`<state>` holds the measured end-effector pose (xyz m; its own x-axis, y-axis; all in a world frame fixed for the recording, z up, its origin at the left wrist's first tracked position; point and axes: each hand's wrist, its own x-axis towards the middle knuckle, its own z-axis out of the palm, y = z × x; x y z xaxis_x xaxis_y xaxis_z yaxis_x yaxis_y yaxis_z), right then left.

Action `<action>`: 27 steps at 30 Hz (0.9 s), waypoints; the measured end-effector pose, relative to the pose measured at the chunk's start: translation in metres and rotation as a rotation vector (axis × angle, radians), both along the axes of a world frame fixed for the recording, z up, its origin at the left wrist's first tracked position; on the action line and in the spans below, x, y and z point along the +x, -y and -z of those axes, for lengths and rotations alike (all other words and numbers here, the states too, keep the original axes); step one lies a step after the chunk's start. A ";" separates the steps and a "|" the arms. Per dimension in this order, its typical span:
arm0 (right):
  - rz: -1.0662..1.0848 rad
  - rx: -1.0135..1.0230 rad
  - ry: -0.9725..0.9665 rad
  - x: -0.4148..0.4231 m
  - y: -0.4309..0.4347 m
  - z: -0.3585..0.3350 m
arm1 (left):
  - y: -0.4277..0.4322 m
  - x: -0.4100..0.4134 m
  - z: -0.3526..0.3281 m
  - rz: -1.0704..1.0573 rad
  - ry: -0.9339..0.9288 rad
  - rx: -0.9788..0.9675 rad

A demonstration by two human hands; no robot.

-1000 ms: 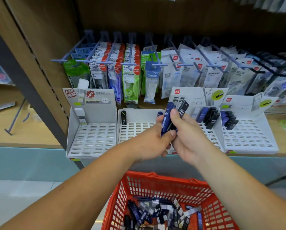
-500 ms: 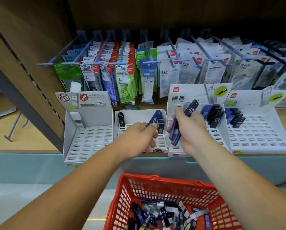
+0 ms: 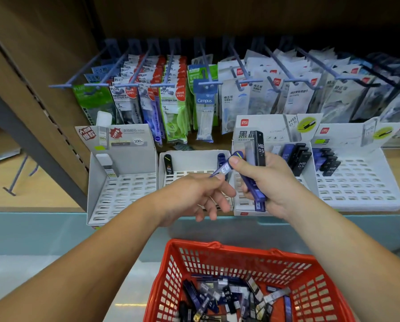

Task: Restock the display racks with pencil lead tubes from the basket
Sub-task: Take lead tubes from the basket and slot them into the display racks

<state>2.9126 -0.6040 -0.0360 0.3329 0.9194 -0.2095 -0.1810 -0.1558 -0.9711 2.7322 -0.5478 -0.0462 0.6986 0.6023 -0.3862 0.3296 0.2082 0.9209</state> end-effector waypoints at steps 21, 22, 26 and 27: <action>0.078 -0.071 0.115 0.018 0.003 0.013 | -0.024 0.023 0.017 -0.333 -0.052 0.605; 0.064 -0.085 0.116 0.019 0.004 0.014 | -0.024 0.025 0.016 -0.334 -0.041 0.620; 0.022 -0.080 0.108 0.027 0.009 0.021 | -0.022 0.034 0.016 -0.392 0.022 0.640; 0.022 -0.073 0.112 0.030 0.011 0.022 | -0.021 0.036 0.015 -0.405 0.037 0.640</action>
<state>2.9422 -0.6147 -0.0576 0.3777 0.8953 -0.2361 -0.0757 -0.2243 -0.9716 2.7683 -0.5264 -0.0615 0.3804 0.9136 0.1440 0.3077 -0.2718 0.9118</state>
